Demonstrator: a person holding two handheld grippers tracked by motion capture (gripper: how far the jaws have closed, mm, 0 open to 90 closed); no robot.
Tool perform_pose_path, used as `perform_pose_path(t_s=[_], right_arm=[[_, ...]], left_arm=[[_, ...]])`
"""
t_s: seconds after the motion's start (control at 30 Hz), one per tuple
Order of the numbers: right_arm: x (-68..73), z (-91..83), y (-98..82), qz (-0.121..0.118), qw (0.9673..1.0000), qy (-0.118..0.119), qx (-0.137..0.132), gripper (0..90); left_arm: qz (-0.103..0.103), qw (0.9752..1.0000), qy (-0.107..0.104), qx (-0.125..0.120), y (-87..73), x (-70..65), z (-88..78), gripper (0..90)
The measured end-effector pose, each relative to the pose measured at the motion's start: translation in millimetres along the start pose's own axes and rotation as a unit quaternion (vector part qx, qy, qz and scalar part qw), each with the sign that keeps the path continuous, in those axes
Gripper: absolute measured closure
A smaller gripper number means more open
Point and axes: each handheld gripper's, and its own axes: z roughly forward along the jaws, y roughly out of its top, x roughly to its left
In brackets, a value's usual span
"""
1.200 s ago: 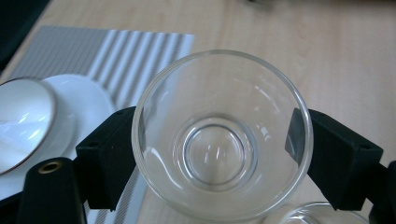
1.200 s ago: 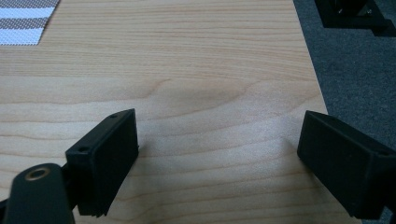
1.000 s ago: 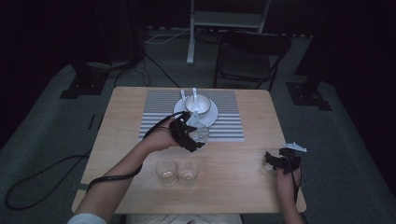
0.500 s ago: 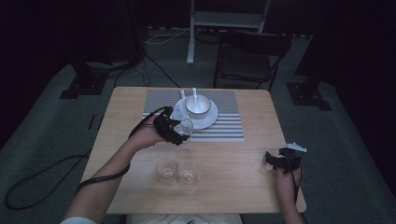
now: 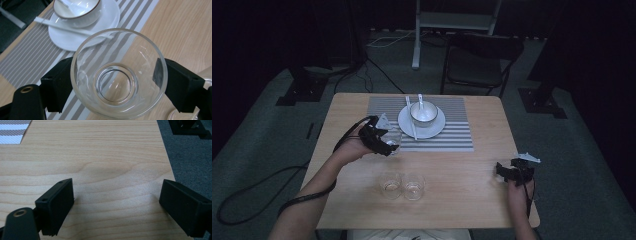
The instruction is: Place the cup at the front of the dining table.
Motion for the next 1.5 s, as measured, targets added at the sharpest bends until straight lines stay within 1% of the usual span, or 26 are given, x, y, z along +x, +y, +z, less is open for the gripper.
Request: perform_pose_path(t_s=[0.13,0.17,0.3,0.33,0.37,0.4,0.43,0.47,0.53,0.57,0.6,0.7,0.8,0.83,0.9,0.93,0.97,1.13,1.2,1.23,1.3,1.33,1.37,1.4,1.47,1.5], right_arm=[[0.0,0.0,0.0,0.000,1.0000,0.000,0.000,11.8],[0.0,0.0,0.0,0.000,1.0000,0.000,0.000,11.8],[-0.1,0.0,0.0,0.000,1.0000,-0.001,0.000,11.8],[-0.1,0.0,0.0,0.000,1.0000,-0.001,0.000,11.8],[-0.1,0.0,0.0,0.000,1.0000,-0.001,0.000,11.8],[-0.1,0.0,0.0,0.000,1.0000,-0.001,0.000,11.8],[-0.1,0.0,0.0,0.000,1.0000,-0.001,0.000,11.8],[-0.1,0.0,0.0,0.000,1.0000,-0.001,0.000,11.8],[-0.2,0.0,0.0,0.000,1.0000,-0.001,0.000,11.8],[-0.1,0.0,0.0,0.000,1.0000,-0.001,0.000,11.8],[-0.1,0.0,0.0,0.000,1.0000,-0.001,0.000,11.8],[-0.1,0.0,0.0,0.000,1.0000,-0.001,0.000,11.8],[-0.2,0.0,0.0,0.000,1.0000,-0.001,0.000,11.8],[-0.1,0.0,0.0,0.000,1.0000,-0.001,0.000,11.8],[-0.2,0.0,0.0,0.000,1.0000,-0.001,0.000,11.8],[-0.2,0.0,0.0,0.000,1.0000,-0.001,0.000,11.8],[-0.2,0.0,0.0,0.000,1.0000,-0.001,0.000,11.8],[-0.1,0.0,0.0,0.000,1.0000,-0.001,0.000,11.8],[-0.2,0.0,0.0,0.000,1.0000,-0.001,0.000,11.8],[-0.1,0.0,0.0,0.000,1.0000,-0.001,0.000,11.8],[-0.1,0.0,-0.1,0.000,1.0000,-0.001,0.000,11.8],[-0.1,0.0,-0.1,0.000,1.0000,-0.001,0.000,11.8],[-0.1,-0.1,-0.1,0.000,1.0000,-0.001,0.000,11.8],[0.0,-0.2,-0.2,-0.001,1.0000,0.000,0.000,11.8],[0.0,-0.2,-0.2,-0.001,1.0000,0.001,0.000,11.8],[0.0,-0.2,-0.2,-0.001,1.0000,0.001,0.000,11.8]], left_arm=[[-0.011,0.9999,0.006,-0.001,-8.6,4.5,-2.6,18.3],[-0.024,0.9997,0.008,-0.003,-15.4,9.0,-4.4,18.3],[-0.042,0.9989,0.021,0.001,-25.6,17.8,-6.9,18.3],[-0.042,0.9989,0.021,0.001,-25.6,17.8,-6.9,18.3],[-0.049,0.9984,0.029,0.004,-28.6,21.5,-7.2,18.3],[-0.049,0.9982,0.035,0.008,-29.9,23.3,-7.5,18.3],[-0.052,0.9979,0.038,0.010,-30.8,24.5,-7.5,18.3],[-0.061,0.9973,0.039,0.010,-32.2,27.5,-7.6,18.3],[-0.064,0.9971,0.039,0.011,-33.0,29.1,-7.7,18.3],[-0.076,0.9959,0.047,0.010,-34.3,33.1,-7.0,18.3],[-0.080,0.9953,0.053,0.010,-34.5,34.7,-6.5,18.3],[-0.103,0.9918,0.074,0.008,-33.2,41.6,-4.3,18.3],[-0.113,0.9896,0.089,0.003,-30.1,47.0,-0.9,18.3],[-0.118,0.9891,0.088,0.001,-28.6,48.6,0.3,18.3],[-0.131,0.9870,0.093,-0.011,-26.1,51.9,2.3,18.3],[-0.131,0.9870,0.093,-0.011,-26.1,51.9,2.3,18.3],[-0.145,0.9844,0.098,-0.014,-23.1,57.0,5.1,18.3],[-0.174,0.9767,0.125,-0.018,-12.8,66.2,16.6,18.3],[-0.188,0.9726,0.135,-0.023,-9.3,69.3,20.6,18.3],[-0.195,0.9704,0.140,-0.027,-7.9,71.0,22.6,18.3],[-0.214,0.9643,0.153,-0.031,-5.6,74.3,26.7,18.3],[-0.214,0.9643,0.153,-0.031,-5.6,74.3,26.7,18.3],[-0.227,0.9612,0.153,-0.035,-4.5,77.2,31.9,18.3],[-0.233,0.9605,0.147,-0.037,-4.7,78.4,35.2,18.3],[-0.247,0.9563,0.152,-0.039,-5.0,78.8,43.5,18.4],[-0.246,0.9563,0.153,-0.036,-4.8,78.8,46.8,18.4]])
